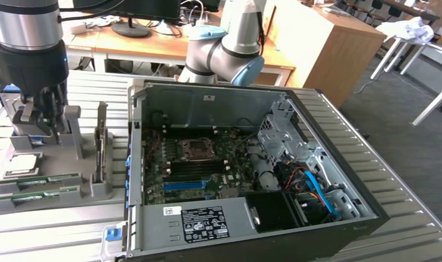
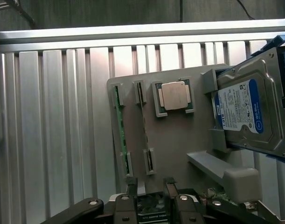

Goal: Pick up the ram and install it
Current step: 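Pick up the ram and move it above insertion slot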

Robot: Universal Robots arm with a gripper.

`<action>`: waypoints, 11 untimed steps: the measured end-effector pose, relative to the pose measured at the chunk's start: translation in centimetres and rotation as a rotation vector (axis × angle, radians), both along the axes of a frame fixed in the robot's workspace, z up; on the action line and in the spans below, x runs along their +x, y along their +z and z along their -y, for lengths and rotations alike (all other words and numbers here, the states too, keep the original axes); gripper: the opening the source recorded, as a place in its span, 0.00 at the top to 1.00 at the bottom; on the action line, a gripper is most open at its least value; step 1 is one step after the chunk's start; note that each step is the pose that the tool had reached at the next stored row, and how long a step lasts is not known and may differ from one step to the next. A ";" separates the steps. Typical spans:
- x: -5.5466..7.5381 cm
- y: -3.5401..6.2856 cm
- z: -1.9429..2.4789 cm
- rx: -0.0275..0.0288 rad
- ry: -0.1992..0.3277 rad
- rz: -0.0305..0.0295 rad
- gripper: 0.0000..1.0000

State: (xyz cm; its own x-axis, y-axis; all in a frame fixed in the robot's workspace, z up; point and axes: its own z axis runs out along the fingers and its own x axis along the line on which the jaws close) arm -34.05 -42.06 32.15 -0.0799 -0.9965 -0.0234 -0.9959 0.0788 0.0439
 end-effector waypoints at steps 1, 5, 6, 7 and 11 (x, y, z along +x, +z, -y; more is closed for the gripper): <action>-0.1 -0.04 0.00 0.0000 0.000 0.0000 0.64; -0.5 -0.24 0.01 0.0000 0.000 0.0000 0.64; -0.6 -0.28 0.01 0.0001 0.001 0.0000 0.64; -0.7 -0.32 0.01 0.0001 0.001 0.0001 0.64; -1.0 -0.48 0.01 0.0001 0.001 0.0000 0.64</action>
